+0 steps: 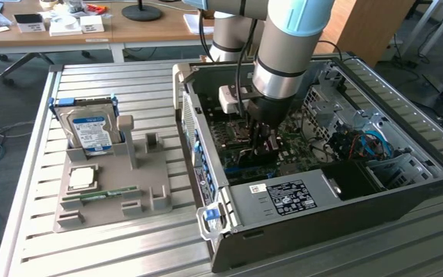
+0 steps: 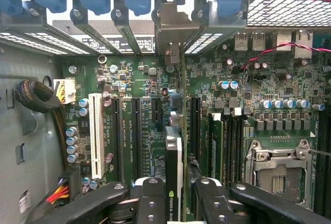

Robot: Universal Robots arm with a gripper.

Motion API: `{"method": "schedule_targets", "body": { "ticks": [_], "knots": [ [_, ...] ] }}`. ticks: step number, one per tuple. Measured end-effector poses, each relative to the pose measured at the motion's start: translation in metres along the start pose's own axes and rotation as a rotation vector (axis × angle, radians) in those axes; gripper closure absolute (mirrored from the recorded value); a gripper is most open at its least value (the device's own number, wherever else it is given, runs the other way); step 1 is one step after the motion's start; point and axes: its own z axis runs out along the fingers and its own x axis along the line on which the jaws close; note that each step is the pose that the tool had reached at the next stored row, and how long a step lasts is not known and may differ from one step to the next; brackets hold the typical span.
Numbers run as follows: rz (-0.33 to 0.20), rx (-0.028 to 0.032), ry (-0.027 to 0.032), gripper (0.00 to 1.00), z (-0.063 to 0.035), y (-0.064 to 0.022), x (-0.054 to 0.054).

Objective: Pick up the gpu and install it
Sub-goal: 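Insert the gpu into the slot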

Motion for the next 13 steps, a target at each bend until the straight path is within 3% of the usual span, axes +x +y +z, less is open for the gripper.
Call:
{"method": "schedule_targets", "body": {
  "ticks": [1, 2, 3, 13],
  "knots": [
    [0.001, 0.0000, -0.0027, 0.73, 0.0009, 0.0004, -0.0003],
    [0.001, 0.0005, -0.0017, 0.73, 0.0007, 0.0003, -0.0002],
    [0.001, 0.0006, -0.0011, 0.66, 0.0005, 0.0002, -0.0002],
    [0.001, 0.0001, 0.0000, 0.66, 0.0000, 0.0000, -0.0010]
  ]
}}
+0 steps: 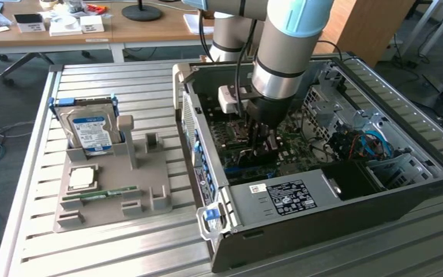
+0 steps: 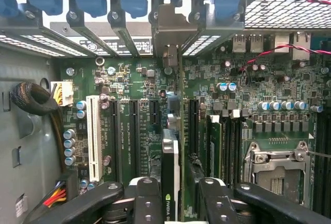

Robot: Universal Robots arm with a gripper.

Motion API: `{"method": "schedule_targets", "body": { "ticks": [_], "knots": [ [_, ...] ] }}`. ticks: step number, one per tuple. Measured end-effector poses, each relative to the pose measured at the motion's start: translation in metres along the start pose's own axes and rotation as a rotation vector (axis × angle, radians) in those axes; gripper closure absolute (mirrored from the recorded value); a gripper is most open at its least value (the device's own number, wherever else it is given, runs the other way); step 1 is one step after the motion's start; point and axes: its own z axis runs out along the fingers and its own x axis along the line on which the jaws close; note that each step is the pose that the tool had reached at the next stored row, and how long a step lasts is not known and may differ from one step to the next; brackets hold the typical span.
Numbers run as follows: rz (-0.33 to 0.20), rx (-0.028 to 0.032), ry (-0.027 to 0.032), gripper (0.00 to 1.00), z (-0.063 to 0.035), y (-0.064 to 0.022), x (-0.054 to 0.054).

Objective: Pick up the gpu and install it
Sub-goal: 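Insert the gpu into the slot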

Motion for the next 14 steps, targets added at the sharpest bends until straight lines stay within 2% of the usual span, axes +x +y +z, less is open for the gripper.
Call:
{"method": "schedule_targets", "body": {
  "ticks": [9, 10, 11, 14],
  "knots": [
    [0.000, 0.0000, 0.0003, 0.66, 0.0000, 0.0000, 0.0000],
    [0.000, -0.0002, 0.0010, 0.67, -0.0002, 0.0000, 0.0001],
    [0.000, -0.0002, 0.0004, 0.73, -0.0001, 0.0000, 0.0000],
    [0.000, -0.0001, 0.0002, 0.73, -0.0001, 0.0000, 0.0000]
  ]
}}
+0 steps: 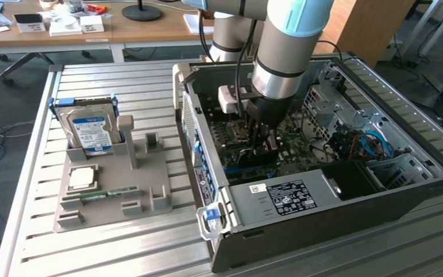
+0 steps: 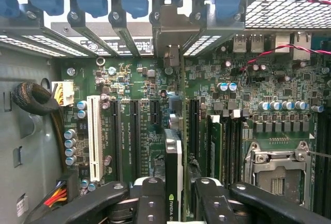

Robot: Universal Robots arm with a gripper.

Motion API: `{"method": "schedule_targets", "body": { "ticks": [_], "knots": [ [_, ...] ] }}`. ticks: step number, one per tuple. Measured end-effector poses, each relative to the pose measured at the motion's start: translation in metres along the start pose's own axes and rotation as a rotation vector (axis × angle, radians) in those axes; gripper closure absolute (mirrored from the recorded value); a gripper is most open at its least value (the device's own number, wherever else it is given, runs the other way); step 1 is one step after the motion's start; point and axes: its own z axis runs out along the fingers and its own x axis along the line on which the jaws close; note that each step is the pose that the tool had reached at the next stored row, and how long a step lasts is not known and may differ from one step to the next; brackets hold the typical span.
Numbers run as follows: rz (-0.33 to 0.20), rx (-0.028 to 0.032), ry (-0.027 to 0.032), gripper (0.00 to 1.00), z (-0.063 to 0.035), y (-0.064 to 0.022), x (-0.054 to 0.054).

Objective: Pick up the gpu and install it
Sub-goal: 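Insert the gpu into the slot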

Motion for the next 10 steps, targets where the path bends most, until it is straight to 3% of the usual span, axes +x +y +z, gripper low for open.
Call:
{"method": "schedule_targets", "body": {
  "ticks": [10],
  "knots": [
    [0.000, 0.0002, 0.0001, 0.73, 0.0014, 0.0001, 0.0001]
  ]
}}
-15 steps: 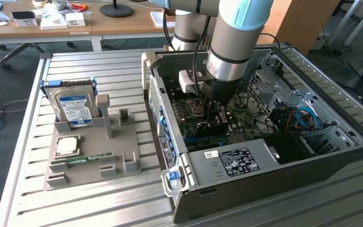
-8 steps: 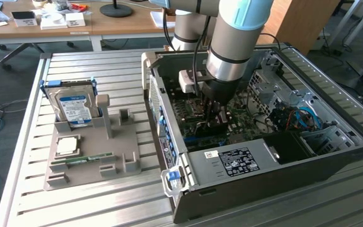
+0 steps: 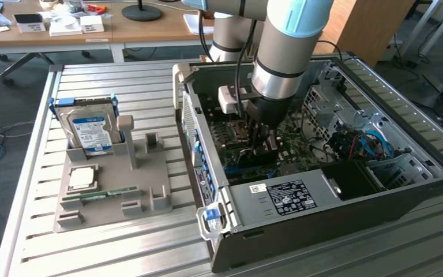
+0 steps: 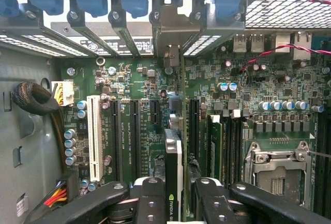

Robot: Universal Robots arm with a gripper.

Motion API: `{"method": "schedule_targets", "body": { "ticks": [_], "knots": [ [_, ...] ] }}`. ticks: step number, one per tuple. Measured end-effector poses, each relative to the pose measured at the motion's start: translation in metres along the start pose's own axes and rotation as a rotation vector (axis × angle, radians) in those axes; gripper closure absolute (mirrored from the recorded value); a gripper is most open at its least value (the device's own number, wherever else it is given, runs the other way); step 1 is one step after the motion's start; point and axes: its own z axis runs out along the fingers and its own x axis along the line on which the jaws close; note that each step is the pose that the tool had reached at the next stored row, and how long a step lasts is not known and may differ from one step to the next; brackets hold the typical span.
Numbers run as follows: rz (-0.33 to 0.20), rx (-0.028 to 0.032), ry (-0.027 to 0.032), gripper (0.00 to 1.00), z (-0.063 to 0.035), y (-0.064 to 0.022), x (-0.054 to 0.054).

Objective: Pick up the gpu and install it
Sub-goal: 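Insert the gpu into the slot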

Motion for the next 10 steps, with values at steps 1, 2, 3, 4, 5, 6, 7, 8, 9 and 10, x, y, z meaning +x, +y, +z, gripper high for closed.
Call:
{"method": "schedule_targets", "body": {
  "ticks": [1, 2, 3, 4, 5, 6, 7, 8, 9, 10],
  "knots": [
    [0.000, -0.0001, -0.0001, 0.73, 0.0006, 0.0001, 0.0000],
    [0.000, -0.0003, 0.0001, 0.73, 0.0008, 0.0003, 0.0001],
    [0.000, -0.0003, 0.0001, 0.73, 0.0009, 0.0004, 0.0001],
    [0.000, -0.0003, 0.0000, 0.73, 0.0010, 0.0005, 0.0001],
    [0.000, -0.0002, -0.0001, 0.73, 0.0010, 0.0007, 0.0001],
    [0.000, -0.0001, -0.0002, 0.73, 0.0011, 0.0009, 0.0001],
    [0.000, -0.0001, -0.0004, 0.73, 0.0012, 0.0012, 0.0000],
    [0.000, 0.0000, -0.0005, 0.73, 0.0012, 0.0014, 0.0000],
    [0.000, 0.0000, -0.0005, 0.73, 0.0012, 0.0014, 0.0000],
    [0.000, -0.0001, -0.0005, 0.73, 0.0011, 0.0015, 0.0001]
  ]
}}
